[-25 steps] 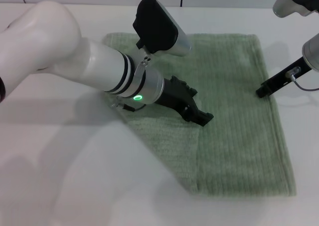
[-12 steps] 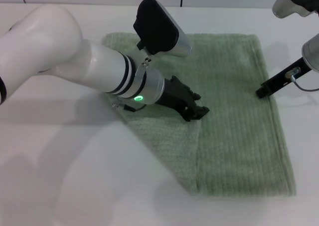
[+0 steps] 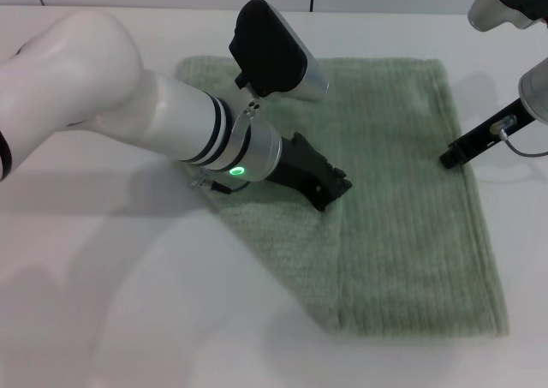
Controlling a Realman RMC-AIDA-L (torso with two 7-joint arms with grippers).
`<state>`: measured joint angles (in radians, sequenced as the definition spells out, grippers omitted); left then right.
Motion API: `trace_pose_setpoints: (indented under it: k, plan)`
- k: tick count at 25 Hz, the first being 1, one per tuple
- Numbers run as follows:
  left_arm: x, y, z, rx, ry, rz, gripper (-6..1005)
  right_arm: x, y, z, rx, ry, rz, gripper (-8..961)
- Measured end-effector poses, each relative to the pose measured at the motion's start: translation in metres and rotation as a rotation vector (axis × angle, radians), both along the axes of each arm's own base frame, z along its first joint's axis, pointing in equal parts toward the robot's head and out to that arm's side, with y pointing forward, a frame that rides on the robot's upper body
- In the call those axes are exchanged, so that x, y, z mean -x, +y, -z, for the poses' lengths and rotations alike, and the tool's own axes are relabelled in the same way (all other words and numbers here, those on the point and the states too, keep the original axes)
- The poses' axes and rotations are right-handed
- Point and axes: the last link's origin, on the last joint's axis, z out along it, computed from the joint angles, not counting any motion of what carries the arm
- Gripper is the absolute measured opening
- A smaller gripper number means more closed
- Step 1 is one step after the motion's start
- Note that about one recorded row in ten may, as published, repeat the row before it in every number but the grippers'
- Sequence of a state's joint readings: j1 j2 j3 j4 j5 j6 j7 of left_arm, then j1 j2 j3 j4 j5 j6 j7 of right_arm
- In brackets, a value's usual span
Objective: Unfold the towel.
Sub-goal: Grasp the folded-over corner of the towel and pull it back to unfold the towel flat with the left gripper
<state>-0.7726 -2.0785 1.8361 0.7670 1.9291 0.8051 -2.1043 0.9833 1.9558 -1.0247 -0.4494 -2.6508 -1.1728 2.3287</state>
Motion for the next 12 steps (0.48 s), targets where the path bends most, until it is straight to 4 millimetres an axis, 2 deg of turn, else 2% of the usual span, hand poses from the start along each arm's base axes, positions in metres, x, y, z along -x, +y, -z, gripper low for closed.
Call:
trace_pose_setpoints:
  k: [7, 12]
  plan:
    - [0.0001, 0.0014, -0.0010, -0.009, -0.004, 0.005, 46, -0.0002, 0.0003, -0.0002, -0.001, -0.002, -0.001, -2]
    - [-0.0046, 0.0022, -0.0057, -0.004, -0.017, 0.014, 41, -0.0012, 0.0003, -0.0006, -0.002, -0.009, -0.002, -1]
